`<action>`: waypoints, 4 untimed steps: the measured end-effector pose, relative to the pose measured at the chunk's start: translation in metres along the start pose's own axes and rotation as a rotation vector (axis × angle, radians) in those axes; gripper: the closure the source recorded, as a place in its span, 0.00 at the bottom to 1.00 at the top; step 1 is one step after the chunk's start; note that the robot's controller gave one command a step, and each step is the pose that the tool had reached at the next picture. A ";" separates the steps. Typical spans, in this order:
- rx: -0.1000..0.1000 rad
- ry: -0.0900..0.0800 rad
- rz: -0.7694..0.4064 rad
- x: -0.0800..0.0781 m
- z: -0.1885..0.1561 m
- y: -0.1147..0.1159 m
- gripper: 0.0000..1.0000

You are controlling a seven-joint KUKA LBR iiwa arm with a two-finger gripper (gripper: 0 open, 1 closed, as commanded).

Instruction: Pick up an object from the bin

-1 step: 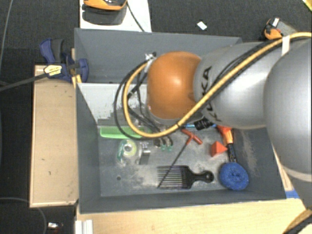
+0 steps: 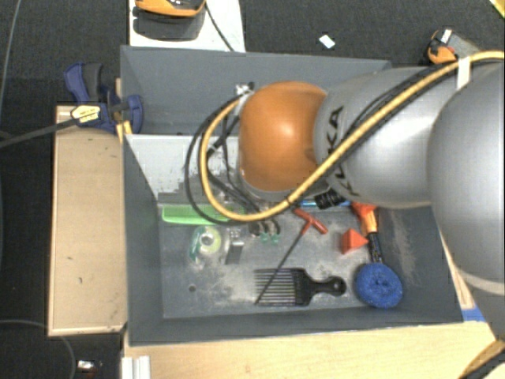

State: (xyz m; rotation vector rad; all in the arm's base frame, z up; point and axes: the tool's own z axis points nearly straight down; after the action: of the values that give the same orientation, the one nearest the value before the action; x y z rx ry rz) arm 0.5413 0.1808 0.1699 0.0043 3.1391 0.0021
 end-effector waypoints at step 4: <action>-0.004 -0.009 0.017 -0.017 0.099 0.009 0.00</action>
Offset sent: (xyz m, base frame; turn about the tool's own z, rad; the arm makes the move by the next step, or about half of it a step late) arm 0.0175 0.0101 -0.0999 0.0192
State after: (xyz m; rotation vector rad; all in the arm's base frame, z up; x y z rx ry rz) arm 0.5587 0.1898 0.0711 0.0313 3.1299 0.0086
